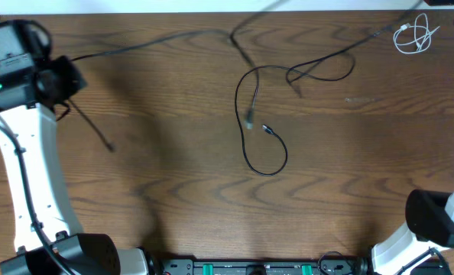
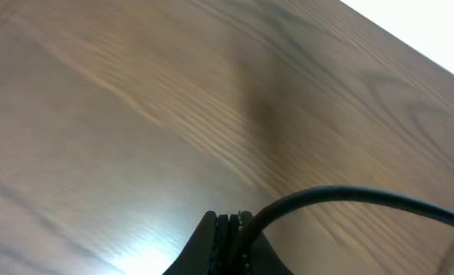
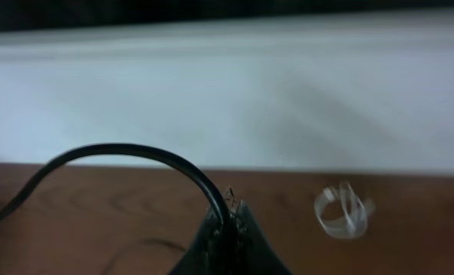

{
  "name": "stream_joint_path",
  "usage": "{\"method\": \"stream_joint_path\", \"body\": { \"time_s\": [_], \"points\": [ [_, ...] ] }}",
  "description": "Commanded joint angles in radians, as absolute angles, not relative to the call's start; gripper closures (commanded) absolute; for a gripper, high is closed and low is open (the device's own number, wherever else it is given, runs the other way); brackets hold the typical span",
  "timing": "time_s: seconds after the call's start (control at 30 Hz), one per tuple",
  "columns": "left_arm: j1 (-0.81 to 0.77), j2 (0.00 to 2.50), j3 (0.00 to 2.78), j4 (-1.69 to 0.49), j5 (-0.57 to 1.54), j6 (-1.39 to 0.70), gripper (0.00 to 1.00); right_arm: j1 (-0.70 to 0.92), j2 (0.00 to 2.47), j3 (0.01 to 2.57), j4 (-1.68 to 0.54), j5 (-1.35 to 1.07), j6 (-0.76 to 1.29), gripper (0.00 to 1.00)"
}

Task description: Untangle cables

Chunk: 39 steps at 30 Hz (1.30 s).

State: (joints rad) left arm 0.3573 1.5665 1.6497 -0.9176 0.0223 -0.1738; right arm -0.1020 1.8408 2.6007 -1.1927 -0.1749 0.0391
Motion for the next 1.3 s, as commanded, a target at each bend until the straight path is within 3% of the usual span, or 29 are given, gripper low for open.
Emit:
{"method": "stream_joint_path", "body": {
  "time_s": [0.0,0.2,0.47,0.73,0.87,0.9,0.97,1.03,1.17,1.27],
  "points": [
    [0.432,1.575,1.666,-0.889,-0.06,-0.217,0.93,-0.146,1.847,2.553,-1.208,-0.169,0.059,0.99],
    [0.496,1.575,1.667,-0.797,-0.029,-0.219,0.93,-0.154,1.852,2.423,-1.2,-0.224,0.059,0.99],
    [0.461,1.572,1.686,-0.71,0.138,-0.21,0.93,-0.097,1.853,2.212,-1.11,-0.393,0.055,0.99],
    [0.384,1.499,1.693,-0.538,0.51,-0.151,0.93,0.056,1.853,2.016,-0.971,-0.392,0.052,0.99],
    [0.354,1.429,1.693,-0.407,0.66,-0.22,0.93,0.099,1.854,1.914,-0.893,-0.373,0.093,0.99],
    [0.346,1.406,1.693,-0.364,0.679,-0.253,0.93,0.105,1.854,1.891,-0.877,-0.379,0.092,0.92],
    [0.332,1.367,1.693,-0.281,0.701,-0.317,0.93,0.123,1.854,1.853,-0.854,-0.433,0.015,0.61],
    [0.316,1.327,1.693,-0.199,0.7,-0.387,0.93,0.144,1.854,1.847,-0.854,-0.474,-0.07,0.43],
    [0.295,1.271,1.693,-0.057,0.7,-0.524,0.93,0.183,1.851,1.853,-0.82,-0.486,-0.115,0.22],
    [0.289,1.25,1.693,0.051,0.7,-0.643,0.93,0.213,1.85,1.859,-0.78,-0.588,-0.164,0.17]
  ]
}}
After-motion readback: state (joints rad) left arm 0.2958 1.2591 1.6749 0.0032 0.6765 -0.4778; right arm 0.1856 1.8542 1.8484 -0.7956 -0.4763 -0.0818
